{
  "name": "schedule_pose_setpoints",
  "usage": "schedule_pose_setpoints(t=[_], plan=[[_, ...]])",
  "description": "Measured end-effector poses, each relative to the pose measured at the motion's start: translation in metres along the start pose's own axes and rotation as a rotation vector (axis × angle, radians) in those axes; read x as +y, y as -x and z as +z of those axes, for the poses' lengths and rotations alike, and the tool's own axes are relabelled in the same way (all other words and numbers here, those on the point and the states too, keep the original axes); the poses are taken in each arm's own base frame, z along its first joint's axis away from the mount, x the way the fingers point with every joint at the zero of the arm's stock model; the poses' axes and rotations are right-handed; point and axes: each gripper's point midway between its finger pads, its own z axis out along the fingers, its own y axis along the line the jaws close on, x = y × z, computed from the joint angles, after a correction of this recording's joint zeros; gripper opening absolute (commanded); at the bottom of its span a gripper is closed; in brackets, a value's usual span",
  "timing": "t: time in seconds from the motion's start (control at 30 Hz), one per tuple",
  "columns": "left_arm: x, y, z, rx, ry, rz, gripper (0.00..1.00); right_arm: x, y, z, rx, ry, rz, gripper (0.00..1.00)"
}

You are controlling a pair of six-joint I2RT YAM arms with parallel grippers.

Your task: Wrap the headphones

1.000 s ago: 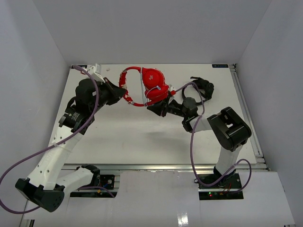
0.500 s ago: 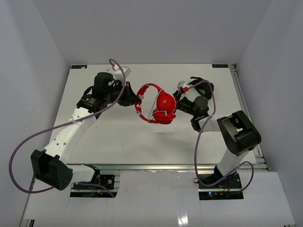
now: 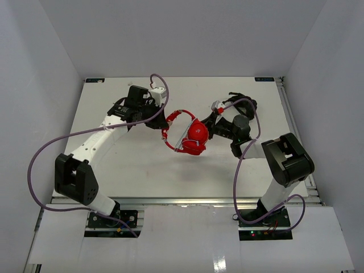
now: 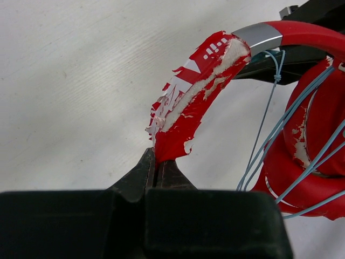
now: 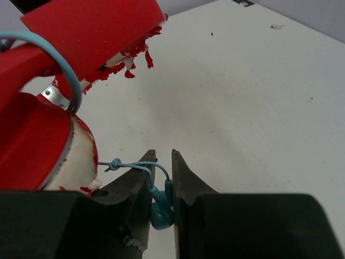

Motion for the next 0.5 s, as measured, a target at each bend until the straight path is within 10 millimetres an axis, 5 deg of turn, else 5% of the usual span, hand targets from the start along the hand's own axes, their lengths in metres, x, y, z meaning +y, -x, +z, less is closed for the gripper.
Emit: schedule_pose_setpoints(t=[0.5], plan=[[0.061,-0.026,0.055,0.175,0.165,0.05,0.0,-0.03,-0.048,-0.003,0.24,-0.118,0.085,0.09]])
